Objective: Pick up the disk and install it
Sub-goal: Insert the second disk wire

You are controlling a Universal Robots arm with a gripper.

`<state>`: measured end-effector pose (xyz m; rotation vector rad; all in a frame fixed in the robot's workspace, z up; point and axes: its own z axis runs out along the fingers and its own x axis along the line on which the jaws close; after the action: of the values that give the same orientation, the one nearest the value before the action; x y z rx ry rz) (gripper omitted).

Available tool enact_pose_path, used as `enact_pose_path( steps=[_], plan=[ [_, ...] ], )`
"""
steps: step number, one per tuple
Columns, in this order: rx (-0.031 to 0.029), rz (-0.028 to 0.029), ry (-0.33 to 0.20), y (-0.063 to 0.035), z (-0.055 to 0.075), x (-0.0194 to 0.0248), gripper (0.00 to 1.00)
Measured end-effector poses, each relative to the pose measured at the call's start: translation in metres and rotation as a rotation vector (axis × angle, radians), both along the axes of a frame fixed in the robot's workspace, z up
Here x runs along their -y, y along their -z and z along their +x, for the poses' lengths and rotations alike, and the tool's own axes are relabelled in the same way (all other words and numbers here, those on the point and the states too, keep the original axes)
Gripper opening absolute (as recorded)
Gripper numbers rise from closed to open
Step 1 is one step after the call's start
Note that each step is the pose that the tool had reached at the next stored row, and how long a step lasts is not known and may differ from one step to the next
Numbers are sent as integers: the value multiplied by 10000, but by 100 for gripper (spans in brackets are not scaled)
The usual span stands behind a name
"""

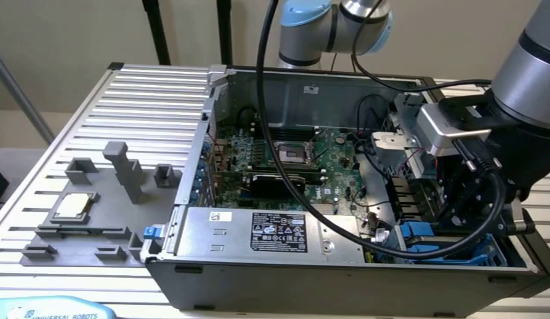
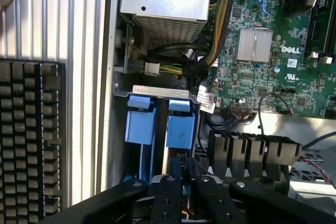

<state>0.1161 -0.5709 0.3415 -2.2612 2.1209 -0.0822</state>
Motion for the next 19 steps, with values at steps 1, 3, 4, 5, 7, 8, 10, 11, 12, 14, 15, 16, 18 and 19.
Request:
enact_pose_path(
  steps=[1, 3, 4, 5, 7, 8, 10, 11, 12, 14, 15, 16, 18, 19],
  plan=[
    [0, 0, 0, 0, 2, 0, 16],
    [-1, 1, 0, 0, 7, 1, 16],
    [-1, 2, 0, 0, 10, 2, 16],
    [-1, 3, 1, 0, 12, 2, 16],
    [-2, 6, 1, -1, 19, 2, 16],
    [-2, 9, 0, -1, 23, 2, 16],
    [0, 14, 1, -1, 24, 2, 16],
    [0, 15, 0, 0, 25, 2, 16],
    [0, 15, 0, 0, 25, 2, 16],
    [0, 16, -2, -1, 24, 3, 16],
    [1, 18, -2, -4, 23, 5, 16],
    [1, 20, -2, -8, 22, 6, 16],
    [1, 17, -1, -23, 20, 8, 16],
    [0, 16, -1, -31, 19, 8, 16]
  ],
)
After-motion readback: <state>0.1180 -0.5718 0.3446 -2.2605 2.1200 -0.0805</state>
